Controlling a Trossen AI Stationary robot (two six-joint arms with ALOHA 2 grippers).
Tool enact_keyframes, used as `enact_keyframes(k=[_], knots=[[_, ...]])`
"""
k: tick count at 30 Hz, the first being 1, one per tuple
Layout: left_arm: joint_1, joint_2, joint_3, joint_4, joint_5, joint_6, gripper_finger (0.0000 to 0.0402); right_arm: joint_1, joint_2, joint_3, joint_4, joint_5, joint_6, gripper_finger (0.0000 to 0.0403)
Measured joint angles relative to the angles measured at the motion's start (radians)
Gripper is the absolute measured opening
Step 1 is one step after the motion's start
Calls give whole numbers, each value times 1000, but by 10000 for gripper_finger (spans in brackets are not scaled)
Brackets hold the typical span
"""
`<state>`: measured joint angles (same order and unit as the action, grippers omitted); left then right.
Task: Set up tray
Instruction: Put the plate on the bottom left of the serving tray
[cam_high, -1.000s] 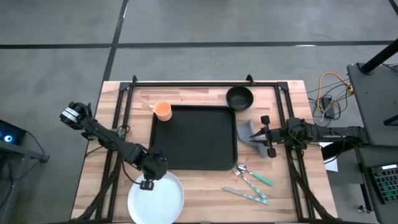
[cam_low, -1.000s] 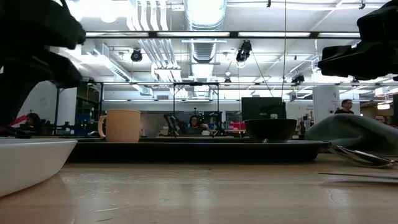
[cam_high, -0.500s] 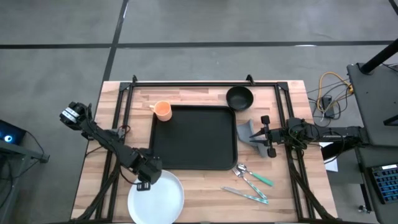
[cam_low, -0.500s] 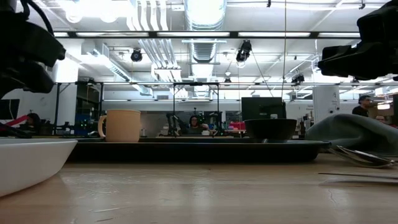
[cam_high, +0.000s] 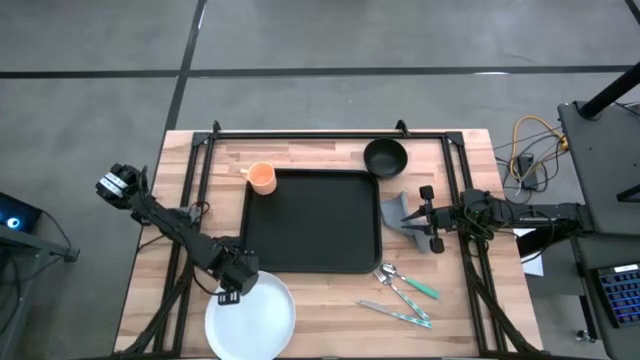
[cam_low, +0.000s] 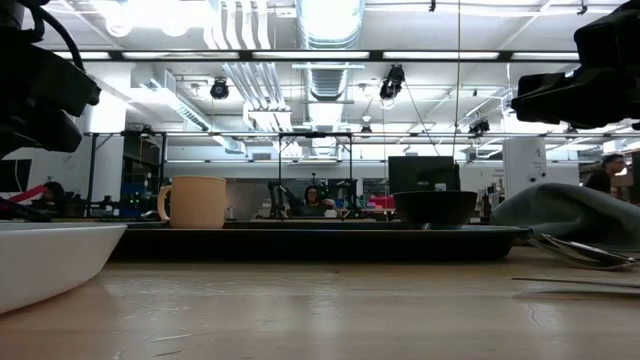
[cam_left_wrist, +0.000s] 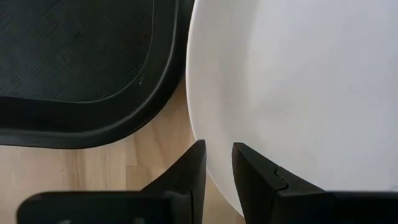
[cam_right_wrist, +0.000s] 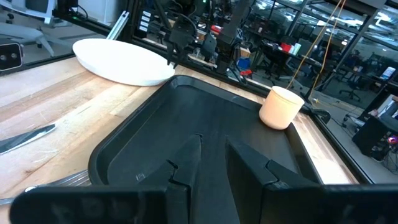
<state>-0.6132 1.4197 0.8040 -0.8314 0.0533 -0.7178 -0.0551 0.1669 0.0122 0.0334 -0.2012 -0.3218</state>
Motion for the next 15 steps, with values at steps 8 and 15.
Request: enact_keyframes(k=[8, 15], knots=[[0, 0, 1, 0, 0, 0, 62, 0, 0, 0, 0, 0, 0, 63], [0, -1, 35, -23, -3, 10, 62, 0, 0, 0, 0, 0, 0, 63]])
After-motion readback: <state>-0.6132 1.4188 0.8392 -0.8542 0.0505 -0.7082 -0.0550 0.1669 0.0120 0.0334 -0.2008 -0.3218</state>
